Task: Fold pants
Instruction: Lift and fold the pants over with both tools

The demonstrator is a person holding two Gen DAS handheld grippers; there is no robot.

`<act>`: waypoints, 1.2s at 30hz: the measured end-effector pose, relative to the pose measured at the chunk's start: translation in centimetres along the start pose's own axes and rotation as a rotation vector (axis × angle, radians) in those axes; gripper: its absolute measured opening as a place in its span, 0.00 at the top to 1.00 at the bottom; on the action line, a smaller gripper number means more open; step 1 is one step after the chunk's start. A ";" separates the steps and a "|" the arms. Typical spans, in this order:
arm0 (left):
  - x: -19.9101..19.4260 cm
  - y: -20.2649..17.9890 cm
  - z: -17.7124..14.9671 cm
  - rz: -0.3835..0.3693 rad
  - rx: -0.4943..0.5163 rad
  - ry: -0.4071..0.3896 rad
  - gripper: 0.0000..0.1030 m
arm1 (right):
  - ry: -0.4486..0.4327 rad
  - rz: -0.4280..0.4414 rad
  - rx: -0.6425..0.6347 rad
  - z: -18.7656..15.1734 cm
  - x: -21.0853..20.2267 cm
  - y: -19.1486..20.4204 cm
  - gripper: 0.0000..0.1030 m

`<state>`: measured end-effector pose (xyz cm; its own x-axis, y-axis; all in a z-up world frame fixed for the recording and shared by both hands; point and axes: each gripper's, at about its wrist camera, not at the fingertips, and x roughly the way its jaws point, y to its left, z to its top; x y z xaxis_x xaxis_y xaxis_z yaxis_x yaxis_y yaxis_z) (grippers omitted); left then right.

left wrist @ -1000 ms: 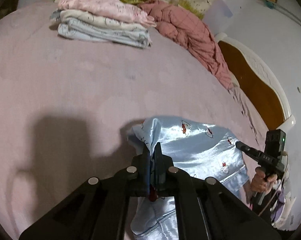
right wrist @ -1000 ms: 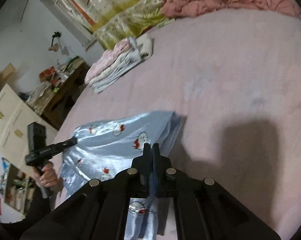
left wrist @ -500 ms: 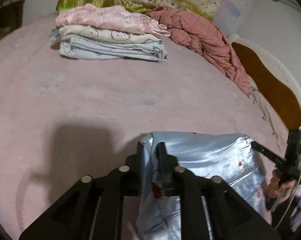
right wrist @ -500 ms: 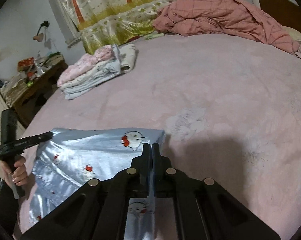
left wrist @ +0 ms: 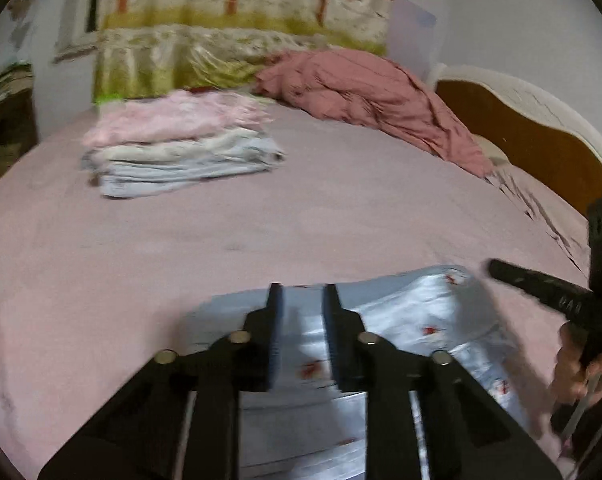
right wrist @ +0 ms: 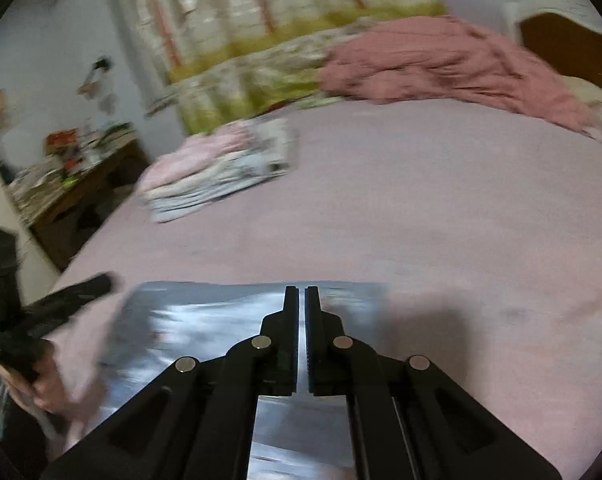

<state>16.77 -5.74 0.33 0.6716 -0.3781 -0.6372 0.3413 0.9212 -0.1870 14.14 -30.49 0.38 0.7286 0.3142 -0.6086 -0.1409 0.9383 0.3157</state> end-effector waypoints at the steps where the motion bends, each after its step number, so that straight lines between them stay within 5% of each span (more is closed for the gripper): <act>1: 1.0 -0.7 0.1 -0.011 0.001 0.026 0.84 | 0.029 0.026 -0.005 0.2 1.0 1.2 0.98; 9: 7.1 -0.1 -0.4 0.051 -0.072 0.156 0.84 | 0.247 0.134 0.069 0.3 9.2 2.4 0.98; 11: 7.9 1.0 -0.6 0.113 -0.075 0.146 0.84 | 0.240 0.086 0.063 -0.2 9.9 1.5 0.98; 15: 8.1 4.4 -0.9 0.070 -0.195 0.159 0.92 | 0.226 0.019 0.098 -0.7 10.4 -1.8 0.98; 19: 7.5 6.0 -1.1 0.132 -0.207 0.144 0.94 | 0.188 -0.029 0.159 -0.4 9.3 -4.8 0.98; 25: 6.8 7.5 -1.6 0.114 -0.242 0.127 0.97 | 0.166 -0.062 0.211 -0.2 8.7 -6.9 0.98; 31: 3.5 8.1 -1.3 0.175 -0.229 0.034 0.97 | 0.125 -0.173 0.205 -0.2 6.7 -7.9 0.98; 36: -0.1 7.6 -1.4 0.134 -0.229 -0.012 0.97 | 0.058 -0.111 0.212 0.1 2.5 -7.3 0.98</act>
<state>18.41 1.38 -2.08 0.7088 -0.2516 -0.6590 0.0923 0.9593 -0.2670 17.09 -36.57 -3.38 0.6912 0.2244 -0.6869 0.0858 0.9183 0.3864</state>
